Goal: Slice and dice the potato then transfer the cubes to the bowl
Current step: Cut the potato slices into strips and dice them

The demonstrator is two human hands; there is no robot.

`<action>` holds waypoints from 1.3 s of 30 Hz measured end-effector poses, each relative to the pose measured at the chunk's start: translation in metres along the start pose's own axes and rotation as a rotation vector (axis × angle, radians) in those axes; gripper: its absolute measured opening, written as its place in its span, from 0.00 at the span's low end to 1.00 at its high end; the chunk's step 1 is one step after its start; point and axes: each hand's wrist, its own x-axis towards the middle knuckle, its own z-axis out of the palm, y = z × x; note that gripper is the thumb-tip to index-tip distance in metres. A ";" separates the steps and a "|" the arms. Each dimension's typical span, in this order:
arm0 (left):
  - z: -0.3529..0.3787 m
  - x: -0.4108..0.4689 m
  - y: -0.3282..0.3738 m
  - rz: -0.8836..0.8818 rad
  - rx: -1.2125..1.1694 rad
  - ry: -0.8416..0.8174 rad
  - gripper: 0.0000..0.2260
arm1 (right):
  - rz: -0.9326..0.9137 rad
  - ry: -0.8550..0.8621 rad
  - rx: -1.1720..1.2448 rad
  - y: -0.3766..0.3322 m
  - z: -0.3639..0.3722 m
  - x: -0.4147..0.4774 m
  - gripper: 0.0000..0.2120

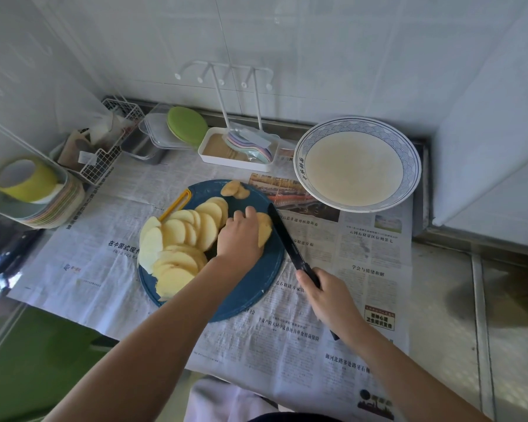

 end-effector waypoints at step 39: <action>0.033 -0.029 0.006 -0.425 -0.645 0.018 0.47 | 0.055 -0.063 0.077 -0.009 0.006 0.001 0.18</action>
